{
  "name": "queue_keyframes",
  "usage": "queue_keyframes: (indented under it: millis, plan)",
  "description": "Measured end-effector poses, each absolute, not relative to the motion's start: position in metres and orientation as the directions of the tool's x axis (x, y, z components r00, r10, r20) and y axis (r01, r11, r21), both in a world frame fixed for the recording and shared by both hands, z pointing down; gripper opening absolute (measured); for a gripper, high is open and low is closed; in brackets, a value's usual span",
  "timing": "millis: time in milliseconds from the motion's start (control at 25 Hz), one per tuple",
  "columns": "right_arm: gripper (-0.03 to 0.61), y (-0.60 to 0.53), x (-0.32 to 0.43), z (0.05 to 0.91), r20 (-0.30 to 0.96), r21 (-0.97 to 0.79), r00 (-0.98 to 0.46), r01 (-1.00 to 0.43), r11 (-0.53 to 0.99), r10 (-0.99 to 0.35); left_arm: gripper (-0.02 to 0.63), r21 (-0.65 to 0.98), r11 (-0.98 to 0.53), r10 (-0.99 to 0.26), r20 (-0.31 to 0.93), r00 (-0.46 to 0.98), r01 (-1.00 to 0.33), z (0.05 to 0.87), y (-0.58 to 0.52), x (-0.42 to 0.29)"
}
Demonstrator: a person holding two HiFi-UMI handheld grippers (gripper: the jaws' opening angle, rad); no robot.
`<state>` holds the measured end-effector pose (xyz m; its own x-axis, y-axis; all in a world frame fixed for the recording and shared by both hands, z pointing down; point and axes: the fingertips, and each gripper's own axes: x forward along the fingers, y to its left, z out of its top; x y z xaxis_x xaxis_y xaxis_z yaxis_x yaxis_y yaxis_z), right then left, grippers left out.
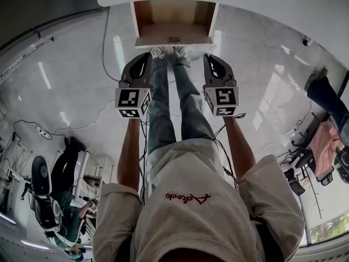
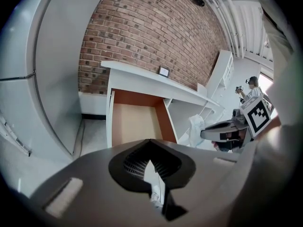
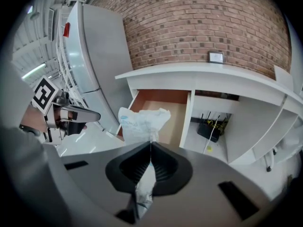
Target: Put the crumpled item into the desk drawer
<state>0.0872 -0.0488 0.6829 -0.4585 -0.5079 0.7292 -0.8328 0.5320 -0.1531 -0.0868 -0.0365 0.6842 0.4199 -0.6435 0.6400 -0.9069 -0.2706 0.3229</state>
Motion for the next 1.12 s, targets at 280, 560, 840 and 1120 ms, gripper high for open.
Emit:
queue_keyframes:
  millis: [280, 560, 840, 1120]
  plan:
    - [0.012, -0.065, 0.062, 0.688, 0.702, -0.151, -0.501, -0.799, 0.582, -0.506, 0.009, 0.336, -0.286, -0.660, 0.610, 0.439, -0.897, 0.698, -0.041, -0.087]
    - [0.012, -0.114, 0.036, 0.696, 0.670, -0.066, -0.533, -0.736, 0.673, -0.517, 0.009, 0.347, -0.273, -0.668, 0.603, 0.437, -0.897, 0.713, -0.039, -0.090]
    - [0.013, -0.145, 0.014, 0.712, 0.739, 0.190, -0.483, -0.521, 0.832, -0.471, 0.009, 0.351, -0.269, -0.681, 0.589, 0.434, -0.897, 0.708, -0.033, -0.085]
    - [0.014, -0.175, -0.014, 0.753, 0.832, 0.392, -0.339, -0.203, 0.897, -0.440, 0.009, 0.376, -0.254, -0.686, 0.580, 0.440, -0.891, 0.712, -0.036, -0.083]
